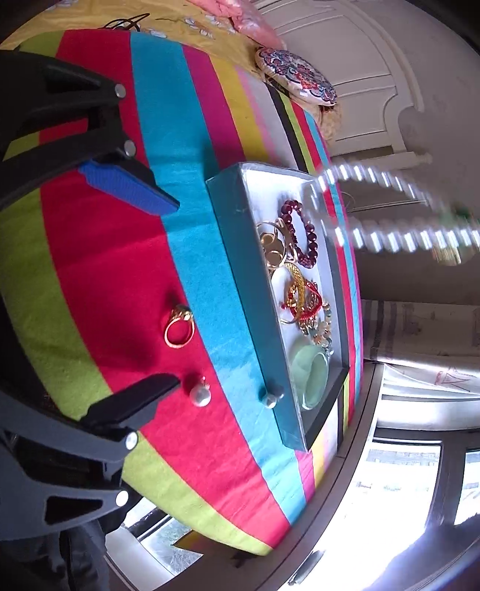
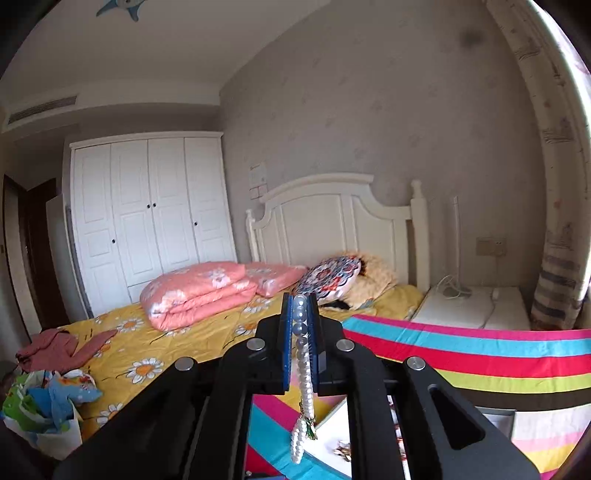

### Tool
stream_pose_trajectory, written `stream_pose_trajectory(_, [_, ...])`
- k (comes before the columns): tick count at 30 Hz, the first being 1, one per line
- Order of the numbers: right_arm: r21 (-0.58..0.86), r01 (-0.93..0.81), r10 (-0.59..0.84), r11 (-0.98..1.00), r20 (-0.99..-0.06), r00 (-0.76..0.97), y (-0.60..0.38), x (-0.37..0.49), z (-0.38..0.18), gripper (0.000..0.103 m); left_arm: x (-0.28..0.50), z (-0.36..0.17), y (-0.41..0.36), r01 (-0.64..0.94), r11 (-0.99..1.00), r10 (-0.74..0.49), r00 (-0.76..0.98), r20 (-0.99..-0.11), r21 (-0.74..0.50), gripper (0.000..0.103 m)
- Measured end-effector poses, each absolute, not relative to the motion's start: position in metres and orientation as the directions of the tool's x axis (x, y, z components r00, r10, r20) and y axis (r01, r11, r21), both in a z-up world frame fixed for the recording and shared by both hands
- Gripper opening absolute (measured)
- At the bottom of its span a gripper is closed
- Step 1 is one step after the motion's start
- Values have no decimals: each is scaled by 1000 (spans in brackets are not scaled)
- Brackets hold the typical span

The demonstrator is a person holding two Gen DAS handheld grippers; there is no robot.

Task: Organize jewelry
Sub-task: 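Lift the pearl necklace high with the right gripper, then hold the pearl necklace raised with the right gripper while the left moves to the gold ring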

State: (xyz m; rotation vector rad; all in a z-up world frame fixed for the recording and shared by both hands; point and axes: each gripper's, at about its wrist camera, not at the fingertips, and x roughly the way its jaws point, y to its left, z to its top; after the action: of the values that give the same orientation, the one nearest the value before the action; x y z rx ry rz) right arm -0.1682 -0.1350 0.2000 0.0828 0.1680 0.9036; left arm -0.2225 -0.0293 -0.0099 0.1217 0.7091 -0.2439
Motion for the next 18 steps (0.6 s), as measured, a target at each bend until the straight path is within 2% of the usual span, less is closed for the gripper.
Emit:
stream_pose_trajectory(2, [143,-766,779,627,-104,619,-144,-171,200,9,-216,-10,-26,267,963,-186,717,-671,19,74])
stream_pose_trajectory(18, [193,-634,660,749,-129,740,-231,-187,167,9,-208,-12,-37,305,952,-206,705,-679,29,71])
